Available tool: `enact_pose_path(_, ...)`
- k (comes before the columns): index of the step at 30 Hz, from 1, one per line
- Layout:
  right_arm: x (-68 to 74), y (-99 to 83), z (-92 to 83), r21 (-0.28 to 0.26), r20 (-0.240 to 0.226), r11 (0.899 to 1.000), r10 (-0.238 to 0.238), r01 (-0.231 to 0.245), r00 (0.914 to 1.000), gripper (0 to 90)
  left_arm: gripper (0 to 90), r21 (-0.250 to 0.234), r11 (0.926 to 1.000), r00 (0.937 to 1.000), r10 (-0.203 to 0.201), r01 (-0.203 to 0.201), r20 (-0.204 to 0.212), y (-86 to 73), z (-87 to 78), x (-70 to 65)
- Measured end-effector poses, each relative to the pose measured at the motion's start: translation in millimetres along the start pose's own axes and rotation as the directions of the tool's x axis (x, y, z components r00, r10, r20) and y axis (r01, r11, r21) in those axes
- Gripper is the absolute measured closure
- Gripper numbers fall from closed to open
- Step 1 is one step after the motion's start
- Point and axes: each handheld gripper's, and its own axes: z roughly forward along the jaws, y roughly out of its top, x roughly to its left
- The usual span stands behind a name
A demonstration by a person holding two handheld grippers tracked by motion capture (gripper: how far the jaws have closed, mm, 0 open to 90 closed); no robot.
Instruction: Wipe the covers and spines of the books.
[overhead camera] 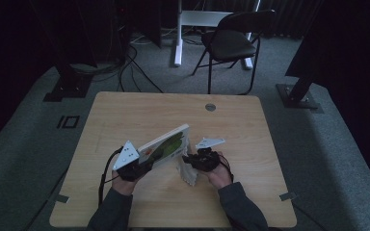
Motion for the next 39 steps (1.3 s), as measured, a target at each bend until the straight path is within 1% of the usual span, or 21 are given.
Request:
enact_pose_path(12,5.7,2.0,2.7,-0.007,-0.014,1.000,-0.014,0.014,0.9998,83.0,77.7,-0.001,1.0000,1.0000,0.001,-0.001,0.000,0.0,1.1,-0.7)
enact_pose_path(13,6.7,2.5,3.7,-0.007,-0.016,1.000,-0.022,0.022,0.9996,83.0,77.7,-0.001,1.0000,1.0000,0.001,-0.001,-0.001,0.2,1.0,-0.7)
enact_pose_path(21,7.8,2.7,6.7,0.003,-0.019,1.000,-0.014,0.014,0.9997,83.0,77.7,-0.009,0.9999,1.0000,-0.006,0.006,-0.003,0.6,0.3,-0.4)
enact_pose_path(26,7.9,3.3,8.7,0.014,-0.012,1.000,-0.011,0.011,0.9999,83.0,77.7,-0.007,1.0000,1.0000,0.000,0.000,0.000,0.8,1.1,-1.2)
enact_pose_path(30,9.5,3.7,8.7,0.005,-0.019,1.000,-0.017,0.017,0.9997,83.0,77.7,-0.010,0.9999,1.0000,-0.002,0.002,0.007,0.8,1.1,-1.2)
enact_pose_path(32,12.9,4.7,8.2,-0.009,-0.027,1.000,-0.029,0.028,0.9992,83.0,77.7,-0.009,1.0000,1.0000,0.000,0.000,0.008,0.6,1.4,-1.3)
enact_pose_path(36,16.5,5.9,7.7,-0.016,-0.033,0.999,-0.045,0.044,0.9984,83.0,77.7,-0.014,0.9999,1.0000,-0.005,0.005,0.008,0.1,1.2,-0.8)
enact_pose_path(39,18.7,6.0,7.7,-0.019,-0.039,0.999,-0.047,0.046,0.9981,83.0,77.7,-0.016,0.9998,0.9999,-0.009,0.009,0.007,-0.4,1.0,-0.3)
